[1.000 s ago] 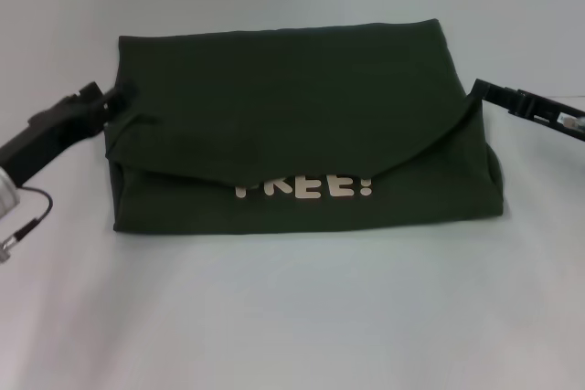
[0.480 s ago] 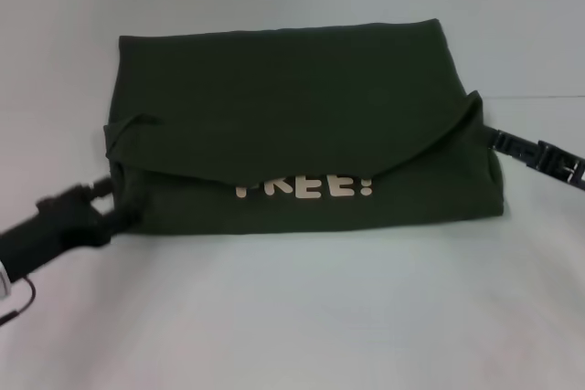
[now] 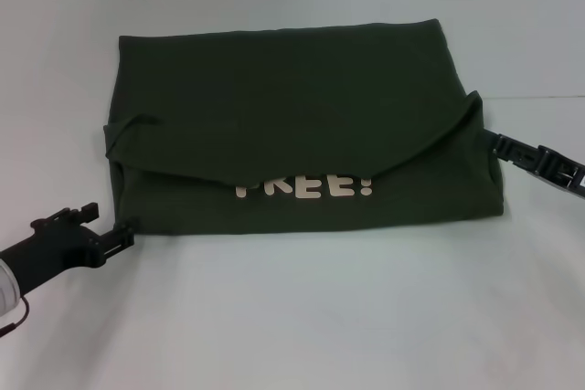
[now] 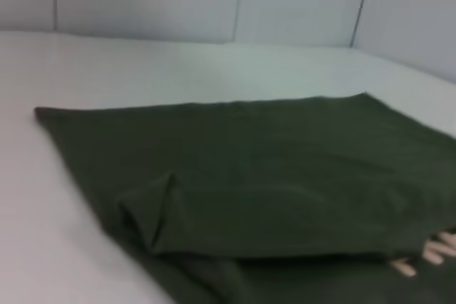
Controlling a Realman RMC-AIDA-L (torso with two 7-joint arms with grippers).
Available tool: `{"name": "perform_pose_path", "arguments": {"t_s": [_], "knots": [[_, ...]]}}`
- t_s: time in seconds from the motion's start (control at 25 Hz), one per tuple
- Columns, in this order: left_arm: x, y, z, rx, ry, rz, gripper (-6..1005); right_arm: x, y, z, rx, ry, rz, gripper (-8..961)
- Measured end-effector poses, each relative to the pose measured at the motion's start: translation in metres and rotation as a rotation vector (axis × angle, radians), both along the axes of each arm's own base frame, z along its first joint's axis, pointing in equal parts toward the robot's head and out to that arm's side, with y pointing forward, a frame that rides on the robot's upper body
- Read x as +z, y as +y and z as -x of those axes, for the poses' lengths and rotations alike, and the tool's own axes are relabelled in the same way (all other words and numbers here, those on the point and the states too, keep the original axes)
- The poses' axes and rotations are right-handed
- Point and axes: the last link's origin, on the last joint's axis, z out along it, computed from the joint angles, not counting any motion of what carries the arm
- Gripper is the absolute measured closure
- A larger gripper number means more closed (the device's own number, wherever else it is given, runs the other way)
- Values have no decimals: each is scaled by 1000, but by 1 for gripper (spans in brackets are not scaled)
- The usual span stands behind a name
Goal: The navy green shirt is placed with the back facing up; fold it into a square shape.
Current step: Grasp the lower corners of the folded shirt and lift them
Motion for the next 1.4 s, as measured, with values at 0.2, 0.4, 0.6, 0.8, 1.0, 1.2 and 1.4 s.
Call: {"name": "perform_pose_path", "arguments": {"t_s": [0.2, 0.4, 0.6, 0.8, 1.0, 1.2, 1.4], "knots": [[-7, 3, 3, 22, 59, 12, 292, 1, 1, 0, -7, 2, -8, 284], [-12, 5, 2, 22, 70, 20, 304, 0, 2, -2, -19, 1, -13, 284], [-15, 8, 0, 18, 82, 27, 316, -1, 2, -3, -28, -3, -14, 284], [-19, 8, -3, 8, 90, 43, 328, -1, 2, -4, -30, -2, -14, 283], [-22, 8, -5, -5, 97, 58, 340, -1, 2, -4, -32, -3, -15, 283], [-23, 8, -6, -10, 100, 64, 352, -1, 2, -5, -37, -5, -18, 283], [-19, 11, -4, 3, 105, 44, 365, 0, 3, -4, -38, -2, -22, 283]]}}
